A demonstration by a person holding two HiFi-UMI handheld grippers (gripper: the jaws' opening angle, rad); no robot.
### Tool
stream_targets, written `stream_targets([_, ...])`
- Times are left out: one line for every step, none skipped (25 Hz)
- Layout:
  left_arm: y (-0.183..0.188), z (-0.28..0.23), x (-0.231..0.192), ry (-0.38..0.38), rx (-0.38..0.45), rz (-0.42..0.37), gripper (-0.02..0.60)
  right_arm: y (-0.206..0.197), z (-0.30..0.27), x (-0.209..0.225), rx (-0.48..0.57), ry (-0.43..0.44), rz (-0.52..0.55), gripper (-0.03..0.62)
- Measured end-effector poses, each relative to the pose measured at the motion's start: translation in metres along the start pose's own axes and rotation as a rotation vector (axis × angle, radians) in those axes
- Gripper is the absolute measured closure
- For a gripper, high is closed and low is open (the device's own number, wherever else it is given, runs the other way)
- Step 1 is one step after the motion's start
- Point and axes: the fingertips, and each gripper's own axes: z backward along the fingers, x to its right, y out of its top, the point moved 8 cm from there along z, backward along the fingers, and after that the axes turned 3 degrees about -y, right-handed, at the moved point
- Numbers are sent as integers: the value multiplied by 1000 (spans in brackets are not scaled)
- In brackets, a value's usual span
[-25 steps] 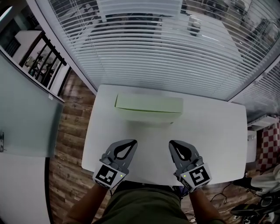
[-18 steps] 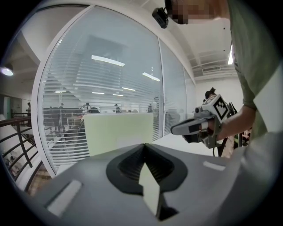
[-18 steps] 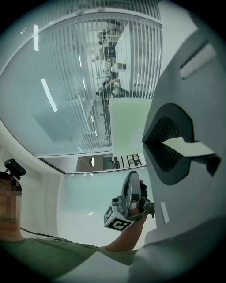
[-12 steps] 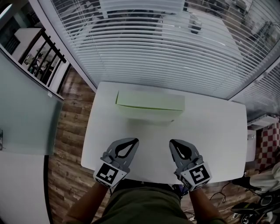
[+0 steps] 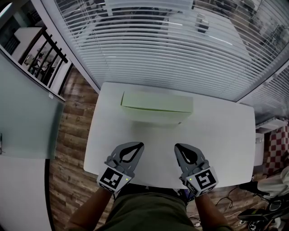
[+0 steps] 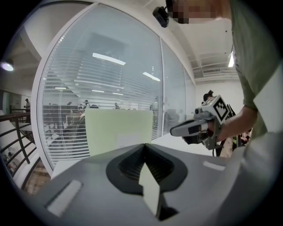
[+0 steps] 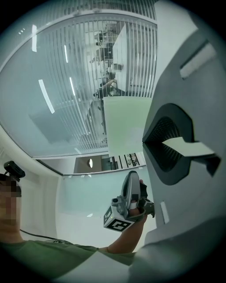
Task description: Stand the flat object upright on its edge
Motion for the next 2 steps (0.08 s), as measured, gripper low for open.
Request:
stream_targets([1,0,0,-2,0,-1,581,-1,0,-1,-2,1,1,583])
stream_targets([1,0,0,-4,1,-1,581,-1,-1,-2,-5,1,2,583])
